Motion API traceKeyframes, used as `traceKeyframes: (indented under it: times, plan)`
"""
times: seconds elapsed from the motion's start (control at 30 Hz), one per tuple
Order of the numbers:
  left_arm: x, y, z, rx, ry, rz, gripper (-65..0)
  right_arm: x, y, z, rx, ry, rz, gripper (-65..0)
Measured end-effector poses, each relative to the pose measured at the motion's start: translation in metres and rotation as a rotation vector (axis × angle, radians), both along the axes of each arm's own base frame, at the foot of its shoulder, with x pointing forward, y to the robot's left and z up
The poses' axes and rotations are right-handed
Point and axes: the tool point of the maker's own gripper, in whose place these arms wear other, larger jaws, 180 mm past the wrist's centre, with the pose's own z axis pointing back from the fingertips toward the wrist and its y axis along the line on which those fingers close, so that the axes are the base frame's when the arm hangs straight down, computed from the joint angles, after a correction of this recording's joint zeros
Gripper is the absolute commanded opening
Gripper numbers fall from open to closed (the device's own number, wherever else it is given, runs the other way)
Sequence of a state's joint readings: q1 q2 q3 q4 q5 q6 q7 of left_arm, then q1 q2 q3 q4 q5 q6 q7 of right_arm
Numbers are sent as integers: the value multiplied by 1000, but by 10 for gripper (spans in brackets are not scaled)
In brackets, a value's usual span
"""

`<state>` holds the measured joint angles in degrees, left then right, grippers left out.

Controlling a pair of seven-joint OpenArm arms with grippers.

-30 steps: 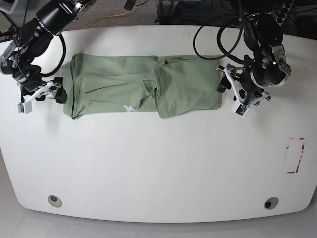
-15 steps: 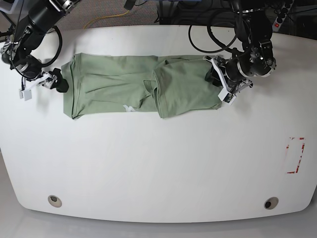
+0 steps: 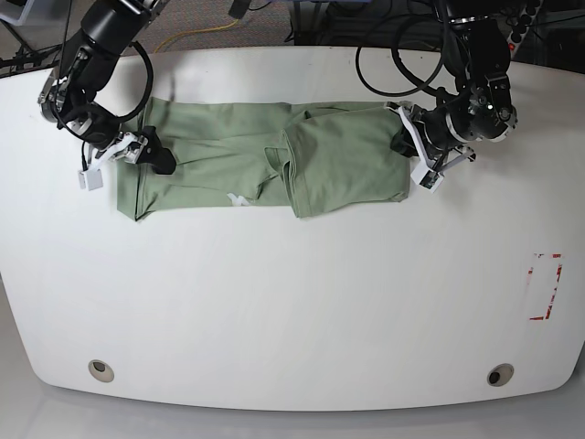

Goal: Fold the T-shirt properly
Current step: 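Release the strip and regrasp both ends of the folded shirt, then lift the shirt end with the right gripper and fold it toward the left gripper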

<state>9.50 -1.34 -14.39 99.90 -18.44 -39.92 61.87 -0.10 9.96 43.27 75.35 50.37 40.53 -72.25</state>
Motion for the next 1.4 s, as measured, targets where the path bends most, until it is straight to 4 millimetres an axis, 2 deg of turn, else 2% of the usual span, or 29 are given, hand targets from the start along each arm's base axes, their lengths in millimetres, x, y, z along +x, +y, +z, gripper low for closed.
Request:
traceKeyframes:
  times: [0.07,0.17,0.27,0.3,0.33,0.47,0.57,0.73,0.87,0.97,1.07,1.23,1.4]
  plan:
    - [0,1,0,8,0,-7,-583,2,6,-1,10,-2,4,-168]
    - [0,7,0,23,1,-10,-583,5,11,-2,15,-8,-4,-347]
    - [-1,8,-1,27,3,-10,-583,5,13,-7,9,10,-10,-558]
    - [-1,8,-1,26,3,-10,-583,4,12,-9,1,17,-10,-617]
    - [0,7,0,24,2,-12,-582,3,11,-10,1,17,-15,-648]
    - [-1,7,-2,24,6,-13,-582,3,10,-9,2,18,-27,-650]
    - [-1,7,-12,43,30,-19,-582,4,5,1,-20,21,-58,-650]
    - [10,-9,-19,19,27,-50,-582,4,-6,41,-141,-69,-70,-650]
    - [11,-12,-23,18,39,-57,-582,3,9,66,-196,-126,-27,-650]
    - [17,-13,-20,7,24,-57,-582,10,39,87,-238,-196,74,-650]
    - [20,-12,-21,16,30,-60,-582,19,81,114,-238,-304,178,-650]
    - [20,-13,-22,12,32,-59,-582,18,154,117,-154,-344,350,-650]
    - [20,-12,-22,12,32,-58,-582,16,201,121,-154,-405,470,-650]
